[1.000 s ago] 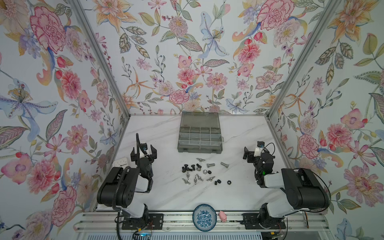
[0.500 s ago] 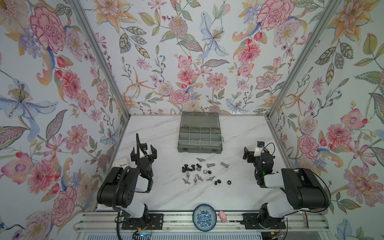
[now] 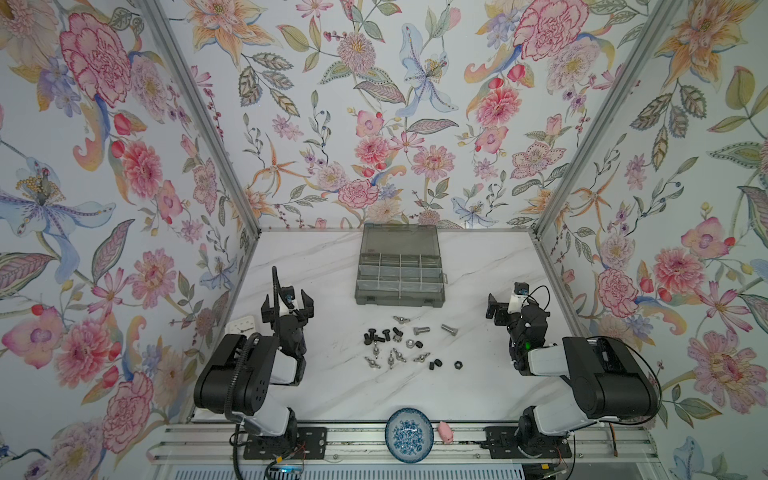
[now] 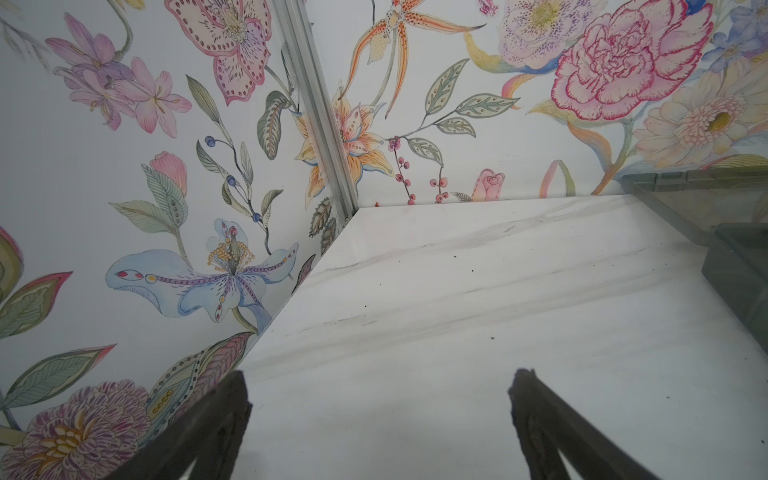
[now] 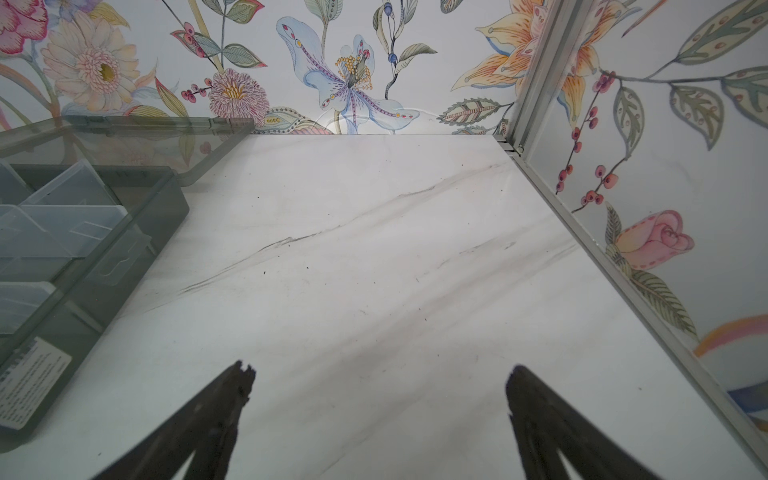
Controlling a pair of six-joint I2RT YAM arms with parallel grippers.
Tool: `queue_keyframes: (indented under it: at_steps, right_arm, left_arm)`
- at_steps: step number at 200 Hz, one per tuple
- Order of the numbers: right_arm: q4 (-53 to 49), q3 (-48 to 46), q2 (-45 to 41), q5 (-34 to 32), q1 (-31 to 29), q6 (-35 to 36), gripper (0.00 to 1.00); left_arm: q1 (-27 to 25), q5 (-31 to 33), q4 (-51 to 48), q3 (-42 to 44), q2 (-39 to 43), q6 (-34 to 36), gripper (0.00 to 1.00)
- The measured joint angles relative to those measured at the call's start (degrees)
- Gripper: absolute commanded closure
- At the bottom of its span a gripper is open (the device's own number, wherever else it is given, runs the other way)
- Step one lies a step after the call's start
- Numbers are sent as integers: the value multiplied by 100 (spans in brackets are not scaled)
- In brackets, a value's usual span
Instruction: Sort the screws and nuts into containers
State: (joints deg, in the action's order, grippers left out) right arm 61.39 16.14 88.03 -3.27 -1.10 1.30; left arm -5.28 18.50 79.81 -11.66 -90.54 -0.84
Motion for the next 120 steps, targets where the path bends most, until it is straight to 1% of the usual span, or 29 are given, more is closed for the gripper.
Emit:
queue_keyframes:
  at_steps: [65, 104, 120]
  right_arm:
    - [13, 0, 0, 2, -15, 9, 0]
    - [216, -68, -17, 133, -168, 201, 1]
    - [181, -83, -96, 175, -184, 258, 1]
  left_arm:
    - [0, -2, 0, 0, 0, 0, 1]
    - [0, -4, -7, 0, 0, 0, 1]
    - [0, -7, -98, 0, 116, 0, 1]
